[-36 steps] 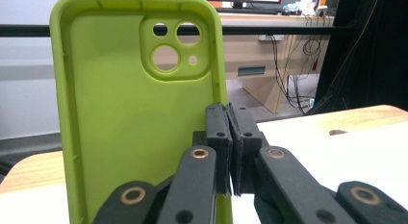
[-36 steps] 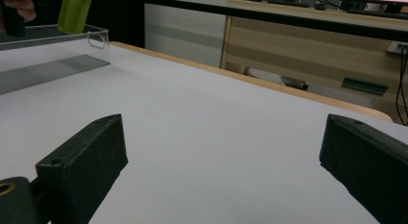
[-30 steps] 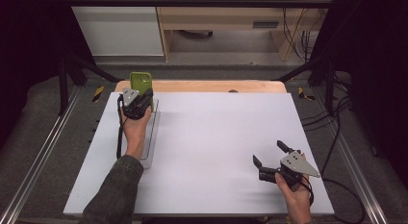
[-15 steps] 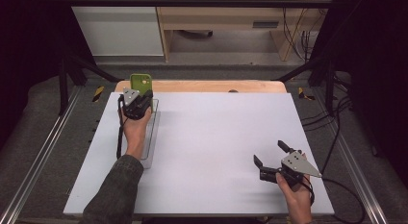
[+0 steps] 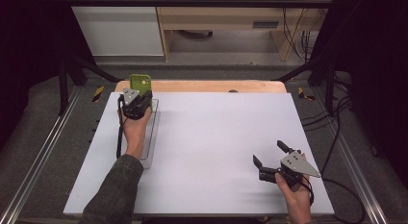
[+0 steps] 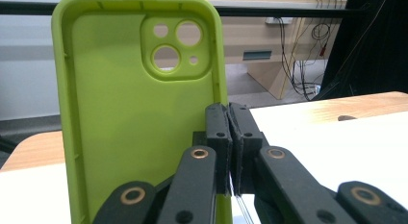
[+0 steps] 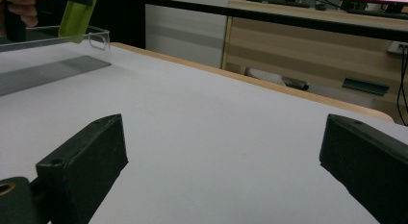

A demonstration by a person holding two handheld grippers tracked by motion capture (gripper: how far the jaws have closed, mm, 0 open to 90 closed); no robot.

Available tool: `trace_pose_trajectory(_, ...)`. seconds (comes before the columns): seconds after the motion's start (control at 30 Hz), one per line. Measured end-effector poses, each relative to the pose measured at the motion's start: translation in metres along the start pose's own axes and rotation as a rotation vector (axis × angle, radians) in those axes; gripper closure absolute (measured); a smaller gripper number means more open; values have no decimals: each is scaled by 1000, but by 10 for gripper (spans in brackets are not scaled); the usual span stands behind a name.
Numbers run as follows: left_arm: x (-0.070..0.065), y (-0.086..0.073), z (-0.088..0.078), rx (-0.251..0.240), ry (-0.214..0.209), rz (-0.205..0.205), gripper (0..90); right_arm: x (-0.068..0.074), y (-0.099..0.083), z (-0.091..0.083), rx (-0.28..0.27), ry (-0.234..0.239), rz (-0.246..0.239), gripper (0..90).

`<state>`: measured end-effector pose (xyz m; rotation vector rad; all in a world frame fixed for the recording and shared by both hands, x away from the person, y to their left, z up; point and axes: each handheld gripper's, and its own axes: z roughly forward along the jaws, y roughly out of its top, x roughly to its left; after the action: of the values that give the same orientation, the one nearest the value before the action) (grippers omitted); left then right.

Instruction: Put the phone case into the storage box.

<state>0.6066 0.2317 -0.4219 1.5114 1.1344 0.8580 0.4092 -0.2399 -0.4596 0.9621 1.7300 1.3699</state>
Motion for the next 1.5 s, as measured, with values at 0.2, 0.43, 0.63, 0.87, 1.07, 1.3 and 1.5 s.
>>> trace_pose_trajectory(0.2, 1, -1, 2, 14, 11, -10, 870, 1, 0, 1, 1, 3, -2, 27)
trace_pose_trajectory(0.43, 1, -2, 4, 25, 14, -14, 868, 0, 0, 0, 2, 1, -1, 26)
trace_pose_trajectory(0.63, 2, -3, 5, 42, 15, -15, 867, 0, 0, 0, 0, 0, 2, 27)
trace_pose_trajectory(0.87, 1, -4, 7, 56, 13, -14, 867, 1, 0, 1, 1, 1, 1, 27)
trace_pose_trajectory(1.07, 2, -5, 8, 64, 15, -17, 867, 0, 0, 0, 1, -1, 3, 27)
trace_pose_trajectory(1.3, 2, -5, 8, 72, 12, -20, 867, 0, 0, 0, 1, 1, 2, 27)
trace_pose_trajectory(1.5, 2, -5, 8, 72, 13, -21, 867, 0, 0, 0, 0, 0, 3, 27)
